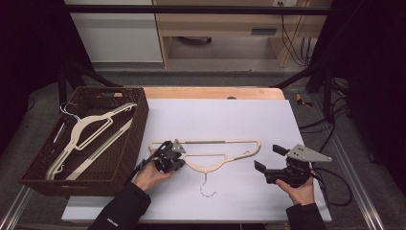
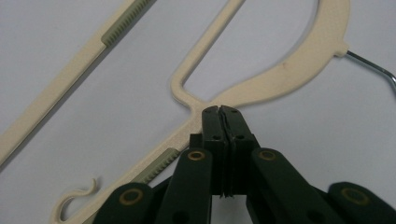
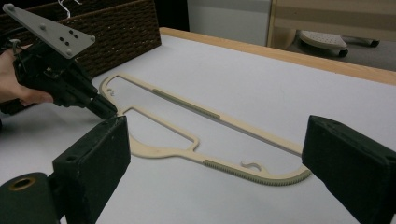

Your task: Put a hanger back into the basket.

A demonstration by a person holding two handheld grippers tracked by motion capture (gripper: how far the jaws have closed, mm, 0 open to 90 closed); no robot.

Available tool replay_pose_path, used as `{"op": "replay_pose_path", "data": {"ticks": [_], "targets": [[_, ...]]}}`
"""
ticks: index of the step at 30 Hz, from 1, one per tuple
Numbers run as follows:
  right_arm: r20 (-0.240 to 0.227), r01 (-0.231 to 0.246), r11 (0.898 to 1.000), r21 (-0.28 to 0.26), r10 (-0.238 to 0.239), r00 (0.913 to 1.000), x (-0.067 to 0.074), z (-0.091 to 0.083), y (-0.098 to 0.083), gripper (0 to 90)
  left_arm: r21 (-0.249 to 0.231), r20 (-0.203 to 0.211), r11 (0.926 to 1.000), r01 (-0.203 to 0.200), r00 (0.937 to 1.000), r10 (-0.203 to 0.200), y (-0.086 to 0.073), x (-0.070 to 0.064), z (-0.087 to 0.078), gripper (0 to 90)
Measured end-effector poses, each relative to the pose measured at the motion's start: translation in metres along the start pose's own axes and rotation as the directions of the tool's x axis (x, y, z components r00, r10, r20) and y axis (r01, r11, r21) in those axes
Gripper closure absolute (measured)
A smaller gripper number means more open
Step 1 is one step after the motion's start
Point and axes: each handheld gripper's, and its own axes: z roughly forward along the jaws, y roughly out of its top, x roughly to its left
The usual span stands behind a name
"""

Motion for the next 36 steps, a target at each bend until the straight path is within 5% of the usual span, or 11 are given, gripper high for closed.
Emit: {"op": "replay_pose_path", "data": {"ticks": [2,5,7,11,13,18,22,27,31,35,36], "targets": [[-0.002,0.001,1.0,0.001,-0.001,1.0,0.0,0.0,0.0,8.0,-0.03,-0.046,0.9995,-0.011,0.9989,0.009,0.0,0.001,-0.002,74.4],[-0.004,0.007,1.0,-0.002,-0.007,1.0,0.0,-0.001,0.0,8.0,-0.079,-0.078,0.9964,0.032,0.9962,-0.038,-0.002,0.01,-0.003,62.7],[-0.001,0.005,1.0,-0.001,-0.005,1.0,0.0,0.0,0.0,8.0,-0.046,-0.093,0.9977,0.049,0.9942,-0.053,-0.005,0.018,0.001,52.1],[-0.005,0.003,1.0,0.001,-0.003,1.0,0.001,0.0,0.0,8.0,-0.053,-0.028,0.9906,0.126,0.9914,-0.128,-0.012,0.031,0.004,37.9],[-0.005,0.009,1.0,0.006,-0.009,1.0,0.0,0.0,0.0,8.0,-0.044,-0.048,0.9926,0.113,0.9922,-0.115,-0.011,0.028,0.005,37.0],[-0.011,0.006,1.0,0.003,-0.006,0.9999,0.001,0.0,0.0,8.0,-0.033,-0.05,0.9902,0.136,0.9892,-0.137,-0.01,0.023,0.003,42.8],[-0.011,0.009,1.0,0.003,-0.009,0.9999,0.001,0.0,0.0,8.0,-0.021,-0.048,0.9972,0.072,0.9962,-0.073,-0.008,0.015,0.001,59.9],[-0.008,0.01,1.0,0.004,-0.009,0.9999,0.001,0.001,0.0,8.0,-0.017,-0.041,0.9993,0.034,0.9986,-0.034,-0.006,0.01,0.0,66.9],[-0.01,0.011,1.0,0.002,-0.011,0.9999,0.001,0.0,0.001,8.0,-0.03,0.034,0.9988,0.039,0.9987,-0.038,-0.006,0.008,-0.001,72.5],[-0.009,0.011,1.0,-0.001,-0.011,0.9999,0.001,0.0,0.001,8.0,-0.039,0.041,0.9992,-0.011,0.9991,0.012,-0.005,-0.003,-0.003,76.9],[-0.008,0.011,1.0,-0.001,-0.011,0.9999,0.001,0.0,0.001,8.0,-0.029,0.162,0.9988,0.039,0.9862,-0.034,-0.004,-0.006,0.0,89.4]]}}
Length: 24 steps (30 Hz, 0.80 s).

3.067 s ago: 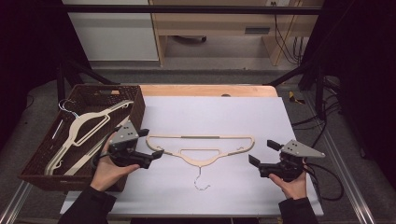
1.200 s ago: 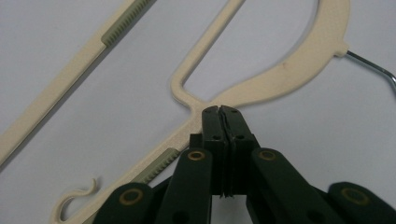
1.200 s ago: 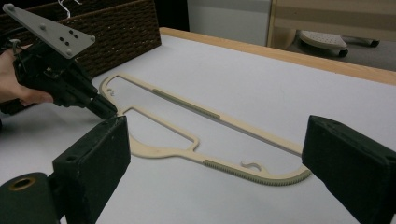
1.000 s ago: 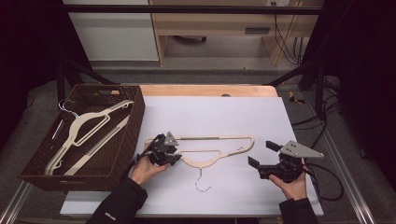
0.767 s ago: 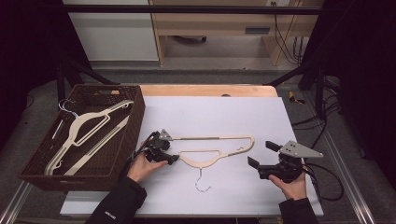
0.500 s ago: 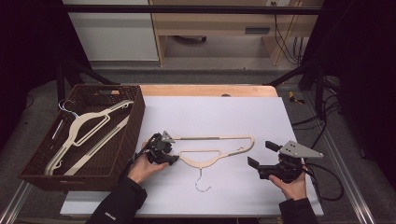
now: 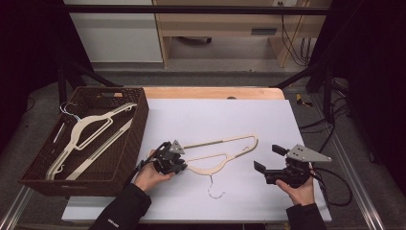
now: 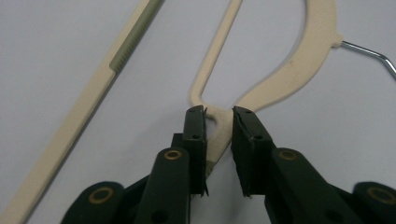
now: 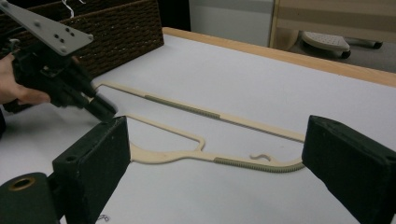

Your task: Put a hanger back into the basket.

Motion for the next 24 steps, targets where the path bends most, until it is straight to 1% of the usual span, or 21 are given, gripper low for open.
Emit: {"op": "replay_pose_path", "data": {"ticks": [1,2,3,4,5,7,8,9,10,11,12,13,14,15,16,17,18,19,22,23,24], "targets": [[0.0,0.0,1.0,0.0,0.0,1.0,0.0,0.0,0.0,8.0,0.02,-0.017,0.9983,-0.054,0.9984,0.055,0.0,-0.007,0.004,89.7],[-0.002,0.002,1.0,0.001,-0.002,1.0,0.0,0.0,0.0,8.0,0.04,-0.063,0.994,-0.101,0.9926,0.104,0.002,-0.014,0.004,89.9],[-0.002,0.005,1.0,0.003,-0.005,1.0,0.0,0.0,0.0,7.9,0.058,-0.087,0.99,-0.129,0.9873,0.133,0.004,-0.019,0.004,89.7],[-0.002,0.003,1.0,0.0,-0.003,1.0,0.0,0.0,0.0,7.9,0.049,-0.111,0.9851,-0.165,0.9792,0.17,0.005,-0.023,0.004,89.1],[-0.004,0.0,1.0,0.002,0.0,1.0,0.001,-0.001,0.0,7.9,0.035,-0.12,0.9841,-0.174,0.9768,0.177,0.006,-0.023,0.001,80.8],[-0.006,0.007,1.0,-0.002,-0.007,1.0,0.001,-0.002,0.001,7.9,0.004,-0.135,0.9859,-0.167,0.9768,0.166,0.007,-0.02,-0.007,77.7],[-0.004,0.004,1.0,-0.006,-0.004,1.0,0.001,-0.002,0.001,7.9,-0.016,-0.139,0.9878,-0.155,0.9786,0.151,0.007,-0.018,-0.012,74.1],[-0.005,0.004,1.0,-0.005,-0.004,1.0,0.0,-0.002,0.001,7.9,-0.007,-0.152,0.9895,-0.145,0.9782,0.142,0.006,-0.014,-0.016,70.9],[-0.003,0.004,1.0,-0.005,-0.004,1.0,0.0,-0.002,0.001,7.9,0.01,-0.168,0.9899,-0.141,0.9756,0.141,0.004,-0.01,-0.018,66.1],[-0.004,0.003,1.0,-0.002,-0.003,1.0,0.0,-0.002,0.0,7.9,0.011,-0.178,0.9911,-0.133,0.9751,0.133,0.002,-0.006,-0.019,63.0],[-0.005,0.003,1.0,0.002,-0.003,1.0,0.0,-0.002,0.0,7.9,0.029,-0.165,0.9939,-0.107,0.9802,0.11,-0.001,0.001,-0.02,60.7],[-0.004,0.001,1.0,0.001,-0.001,1.0,0.001,-0.001,0.0,7.9,0.035,-0.162,0.9961,-0.081,0.983,0.086,-0.003,0.005,-0.02,57.0],[-0.005,0.002,1.0,0.0,-0.002,1.0,0.001,0.0,0.0,7.9,0.046,-0.159,0.9963,-0.072,0.9841,0.079,-0.005,0.008,-0.018,54.7],[-0.008,0.007,1.0,0.002,-0.007,0.9999,0.001,0.0,0.0,7.9,0.072,-0.155,0.9951,-0.068,0.9849,0.078,-0.008,0.011,-0.015,54.0],[-0.004,0.002,1.0,0.003,-0.002,1.0,0.001,0.0,0.0,7.9,0.085,-0.145,0.9943,-0.064,0.9864,0.076,-0.01,0.013,-0.013,52.3],[-0.004,0.005,1.0,0.002,-0.005,1.0,0.001,0.0,0.0,7.9,0.078,-0.136,0.9952,-0.059,0.9883,0.069,-0.011,0.015,-0.013,51.1],[-0.004,0.004,1.0,0.002,-0.004,1.0,0.001,0.0,0.0,7.9,0.074,-0.128,0.9963,-0.045,0.9902,0.054,-0.011,0.016,-0.013,51.0],[-0.003,0.002,1.0,0.001,-0.002,1.0,0.001,-0.001,0.0,7.9,0.069,-0.125,0.9968,-0.04,0.991,0.049,-0.012,0.017,-0.013,50.5],[-0.008,0.002,1.0,0.001,-0.002,1.0,0.001,-0.002,0.0,7.9,0.074,-0.128,0.9971,-0.02,0.9914,0.029,-0.012,0.016,-0.013,52.0],[-0.008,0.003,1.0,0.0,-0.003,1.0,0.0,-0.002,0.0,7.9,0.075,-0.129,0.9971,-0.007,0.9915,0.017,-0.011,0.015,-0.013,54.0],[-0.008,0.002,1.0,0.0,-0.002,1.0,0.001,-0.001,0.0,7.9,0.079,-0.13,0.9969,-0.004,0.9914,0.014,-0.011,0.014,-0.013,56.0]]}}
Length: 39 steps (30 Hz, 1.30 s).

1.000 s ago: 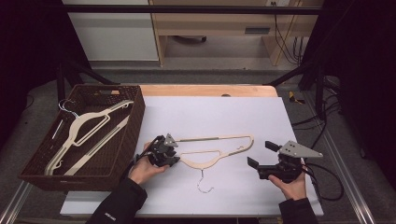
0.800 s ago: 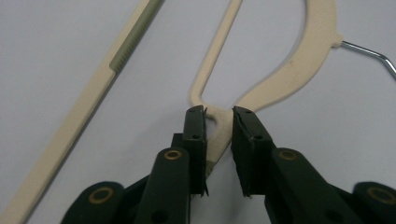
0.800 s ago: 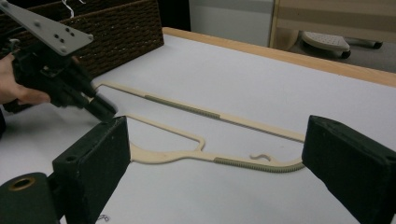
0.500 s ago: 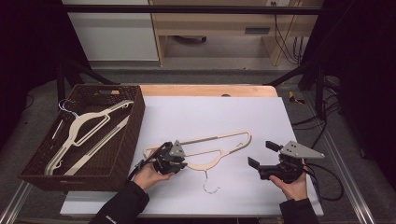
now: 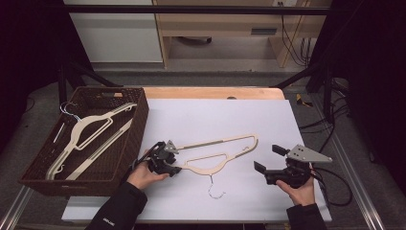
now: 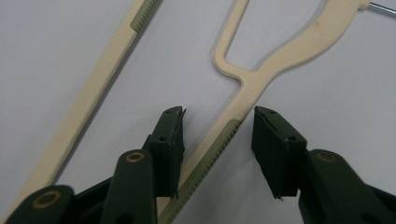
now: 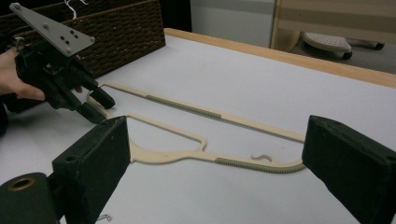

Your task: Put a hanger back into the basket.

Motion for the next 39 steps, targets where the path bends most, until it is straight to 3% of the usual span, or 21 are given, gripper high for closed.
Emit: {"op": "replay_pose_path", "data": {"ticks": [4,5,10,16,20,22,24,26,30,36,39], "targets": [[-0.003,0.006,1.0,0.001,-0.006,1.0,0.0,0.001,0.0,7.9,0.014,-0.014,0.9997,-0.022,0.9996,0.022,0.002,-0.008,-0.001,68.1],[0.002,0.0,1.0,0.001,0.0,1.0,0.0,0.002,0.0,7.9,0.019,-0.025,0.999,-0.04,0.9989,0.041,0.002,-0.01,-0.001,69.2],[-0.001,0.005,1.0,0.001,-0.005,1.0,0.0,0.001,0.0,7.9,0.023,0.001,0.9958,-0.089,0.996,0.089,0.002,-0.021,-0.002,73.4],[0.0,0.0,1.0,0.001,0.0,1.0,0.0,0.001,0.0,7.9,0.028,0.011,0.9864,-0.162,0.9868,0.162,0.003,-0.037,-0.003,76.0],[0.0,0.004,1.0,0.002,-0.004,1.0,0.0,0.001,0.0,7.9,0.029,0.021,0.987,-0.158,0.9873,0.157,0.001,-0.034,-0.004,74.4],[-0.001,0.004,1.0,0.002,-0.004,1.0,0.0,0.0,0.0,7.9,0.035,0.022,0.9877,-0.152,0.9882,0.151,-0.001,-0.032,-0.006,66.6],[-0.004,0.007,1.0,0.002,-0.007,1.0,0.0,-0.001,0.0,7.9,0.04,0.037,0.9885,-0.146,0.9888,0.145,-0.003,-0.03,-0.007,65.7],[-0.004,0.007,1.0,0.002,-0.007,1.0,0.0,-0.001,0.0,7.9,0.041,0.054,0.9915,-0.123,0.9912,0.121,-0.003,-0.027,-0.007,65.9],[-0.002,0.003,1.0,0.002,-0.003,1.0,0.0,0.0,0.0,7.9,0.043,0.061,0.9919,-0.12,0.9912,0.117,-0.003,-0.027,-0.007,71.3],[-0.001,0.003,1.0,0.004,-0.003,1.0,0.0,0.0,0.0,7.9,0.04,0.037,0.9882,-0.148,0.9886,0.146,-0.002,-0.034,-0.007,74.9],[-0.002,0.005,1.0,0.005,-0.005,1.0,0.0,0.0,0.0,7.9,0.023,0.061,0.9866,-0.162,0.9852,0.16,-0.001,-0.042,-0.006,76.5]]}}
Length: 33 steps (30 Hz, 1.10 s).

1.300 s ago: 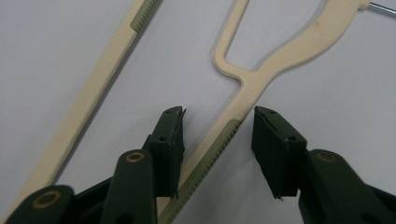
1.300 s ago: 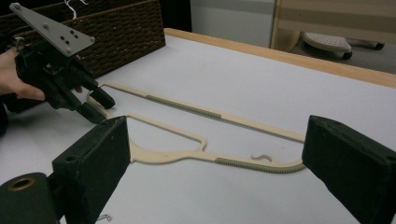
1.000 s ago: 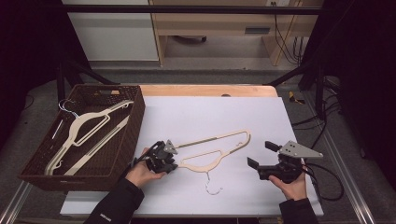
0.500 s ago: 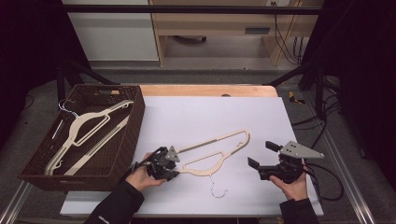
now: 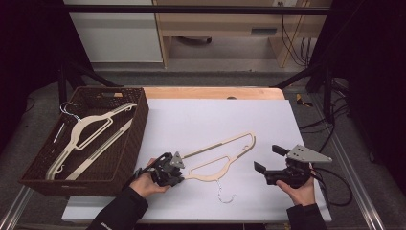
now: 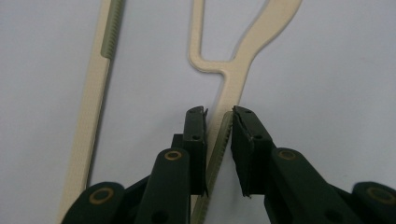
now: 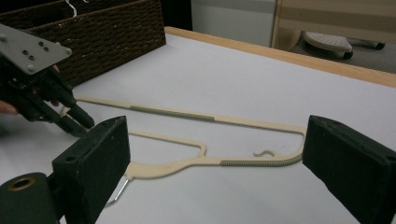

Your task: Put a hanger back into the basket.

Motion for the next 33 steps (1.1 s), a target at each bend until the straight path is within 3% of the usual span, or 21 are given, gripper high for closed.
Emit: {"op": "replay_pose_path", "data": {"ticks": [1,5,10,15,18,28,30,33], "targets": [[0.0,0.0,1.0,-0.001,0.0,1.0,0.0,0.0,0.0,7.9,-0.002,0.018,1.0,-0.005,0.9998,0.005,0.001,-0.004,0.001,77.1],[-0.004,0.004,1.0,-0.004,-0.004,1.0,0.0,-0.001,0.0,7.9,0.007,-0.013,0.9994,-0.033,0.9994,0.033,0.006,-0.014,0.003,77.7],[-0.006,0.003,1.0,-0.006,-0.003,1.0,0.0,-0.001,0.0,7.9,0.014,0.005,0.9999,-0.002,1.0,0.001,0.003,-0.009,0.001,69.4],[-0.001,-0.002,1.0,-0.009,0.002,1.0,0.0,-0.001,0.001,7.9,0.01,0.021,0.9997,0.023,0.9995,-0.023,-0.001,-0.007,0.002,69.0],[-0.003,0.0,1.0,-0.009,0.0,1.0,0.001,-0.001,0.001,7.9,-0.006,0.045,0.9983,0.059,0.9973,-0.058,-0.003,-0.003,0.002,71.1],[-0.009,0.005,1.0,0.01,-0.005,1.0,0.003,0.004,-0.001,7.9,-0.003,-0.023,0.9995,-0.033,0.9992,0.033,0.0,-0.014,0.001,77.5],[-0.016,0.011,1.0,0.016,-0.011,0.9998,0.003,0.005,-0.002,8.0,-0.017,0.009,0.9996,-0.025,0.9997,0.025,0.001,-0.016,0.0,78.8],[-0.018,0.01,1.0,0.018,-0.01,0.9998,0.004,0.006,-0.002,8.1,-0.028,-0.005,0.9993,-0.023,0.9997,0.023,0.004,-0.019,-0.003,79.2]]}}
